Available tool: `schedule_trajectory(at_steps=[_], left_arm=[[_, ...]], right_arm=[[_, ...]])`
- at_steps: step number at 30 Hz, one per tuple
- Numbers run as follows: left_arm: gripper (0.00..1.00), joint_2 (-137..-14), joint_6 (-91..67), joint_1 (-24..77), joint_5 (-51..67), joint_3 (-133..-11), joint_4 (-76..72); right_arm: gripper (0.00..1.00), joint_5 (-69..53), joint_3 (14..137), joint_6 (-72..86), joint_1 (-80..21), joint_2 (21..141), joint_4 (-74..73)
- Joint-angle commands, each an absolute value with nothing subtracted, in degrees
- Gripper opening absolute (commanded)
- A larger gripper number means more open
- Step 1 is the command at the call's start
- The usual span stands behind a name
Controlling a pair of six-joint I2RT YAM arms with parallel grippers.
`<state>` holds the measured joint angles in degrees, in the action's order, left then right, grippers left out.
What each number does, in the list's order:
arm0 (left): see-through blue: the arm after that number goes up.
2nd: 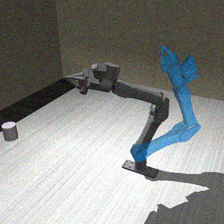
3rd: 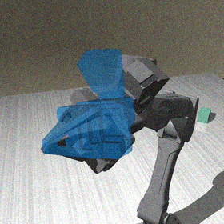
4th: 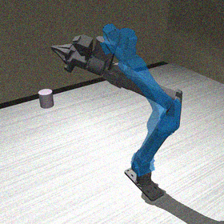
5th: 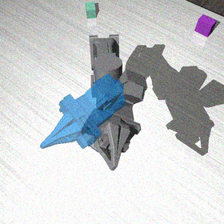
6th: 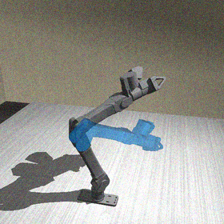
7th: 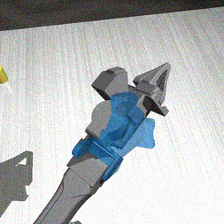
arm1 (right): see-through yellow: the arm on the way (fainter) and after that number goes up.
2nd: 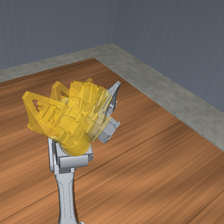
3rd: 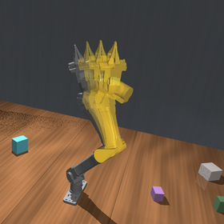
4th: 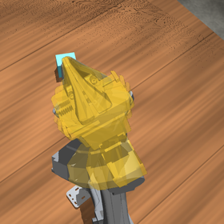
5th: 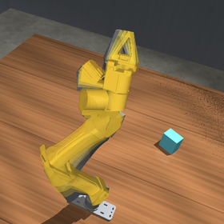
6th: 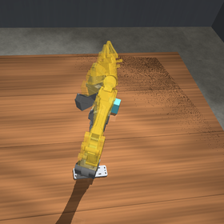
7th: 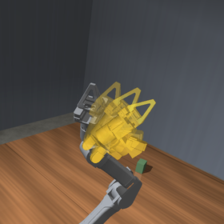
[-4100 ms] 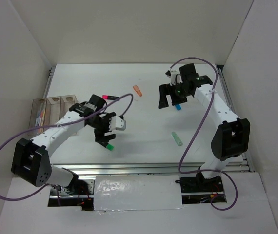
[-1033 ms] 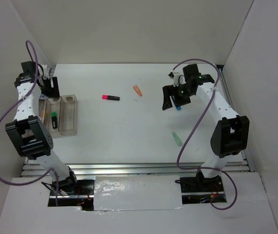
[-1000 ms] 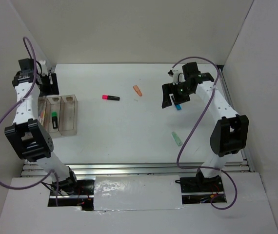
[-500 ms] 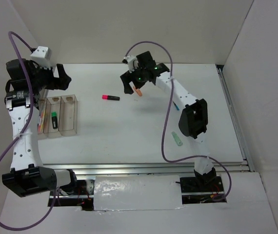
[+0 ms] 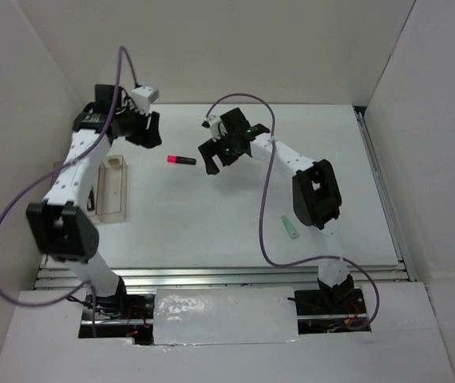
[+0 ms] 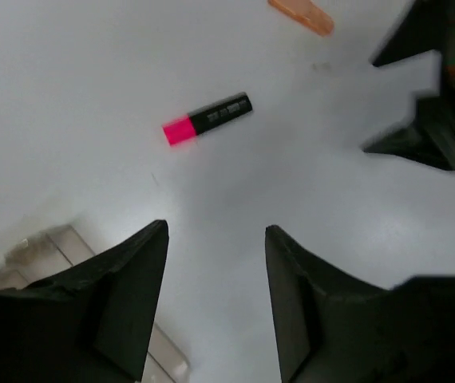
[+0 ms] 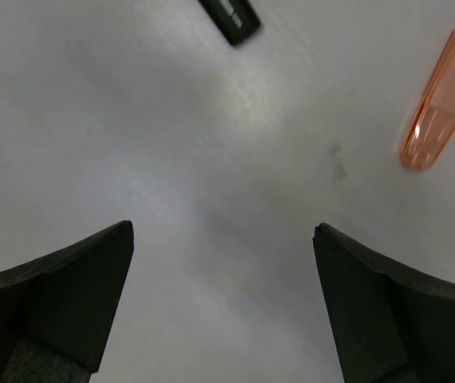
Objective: Sort the stationery into containers
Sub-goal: Pick up the stationery from the center of the board.
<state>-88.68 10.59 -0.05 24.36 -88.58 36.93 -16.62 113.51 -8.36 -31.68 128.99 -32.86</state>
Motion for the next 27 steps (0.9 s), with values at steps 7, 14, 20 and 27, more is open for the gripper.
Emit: schedule_trajectory(at_steps=[7, 14, 20, 27], left_arm=[[0.55, -123.7, -18.6, 7.7, 6.3, -119.3, 49.8], [0.88, -123.4, -35.7, 9.5, 3.9, -109.9, 39.8], [0.99, -126.4, -41.6, 11.6, 0.4, -112.3, 39.3], [0.99, -131.1, -46.0, 12.6, -4.9, -115.6, 40.0]], right_arm=[[1.0, -19.0, 90.4, -8.0, -23.2, 100.7, -36.6], [1.0, -22.3, 85.4, -7.3, -14.1, 92.5, -39.3], [1.0, -26.2, 84.6, -6.6, -10.0, 92.8, -40.5], [1.0, -27.9, 84.7, -7.0, -8.1, 93.7, -41.2]])
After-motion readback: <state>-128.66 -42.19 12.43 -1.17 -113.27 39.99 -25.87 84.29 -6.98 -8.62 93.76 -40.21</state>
